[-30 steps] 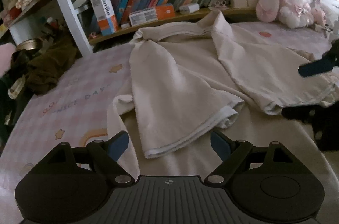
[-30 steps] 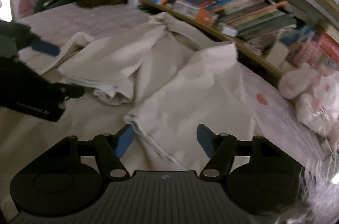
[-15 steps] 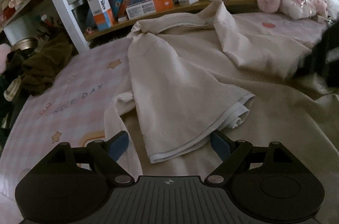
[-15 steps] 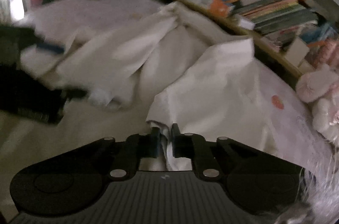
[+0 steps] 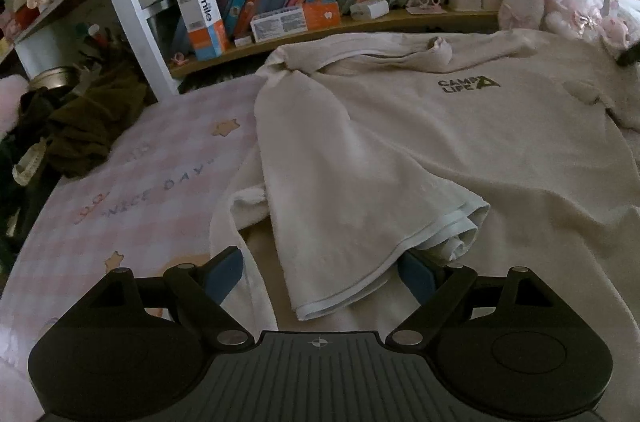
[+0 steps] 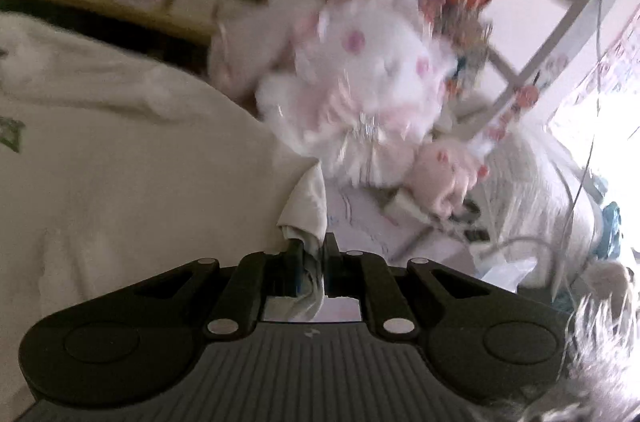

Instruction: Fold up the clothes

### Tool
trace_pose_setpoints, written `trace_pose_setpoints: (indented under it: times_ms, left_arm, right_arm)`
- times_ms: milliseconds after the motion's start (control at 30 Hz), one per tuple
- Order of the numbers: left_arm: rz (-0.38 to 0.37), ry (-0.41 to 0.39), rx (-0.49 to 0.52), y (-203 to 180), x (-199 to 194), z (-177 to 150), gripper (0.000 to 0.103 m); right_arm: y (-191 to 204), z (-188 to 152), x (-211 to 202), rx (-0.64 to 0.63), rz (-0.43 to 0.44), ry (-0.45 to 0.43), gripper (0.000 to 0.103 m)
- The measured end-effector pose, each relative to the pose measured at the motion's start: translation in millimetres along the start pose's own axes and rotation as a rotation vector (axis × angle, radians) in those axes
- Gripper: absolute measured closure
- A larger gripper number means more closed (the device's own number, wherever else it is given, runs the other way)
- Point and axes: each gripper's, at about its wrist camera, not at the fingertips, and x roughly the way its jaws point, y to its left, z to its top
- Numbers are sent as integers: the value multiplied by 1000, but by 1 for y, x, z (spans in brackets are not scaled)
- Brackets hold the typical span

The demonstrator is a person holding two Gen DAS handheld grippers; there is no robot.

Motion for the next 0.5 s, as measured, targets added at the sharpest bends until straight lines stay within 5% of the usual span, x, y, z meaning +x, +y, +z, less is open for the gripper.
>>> trace_pose_setpoints:
  times_ms: [100, 200, 300, 500]
  left_arm:
    - [5, -8, -6, 1, -2, 2, 16]
    - [6, -19, -5, 1, -5, 3, 16]
    - [-4, -24, -23, 2, -6, 5, 16]
    - [-58, -3, -157, 14, -2, 7, 16]
  right_arm:
    - [5, -6, 12, -3, -26, 40, 91]
    - [6, -7, 7, 13, -54, 2, 61]
    - [6, -4, -20, 63, -24, -81, 60]
    - [42, -24, -90, 59, 263, -184, 48]
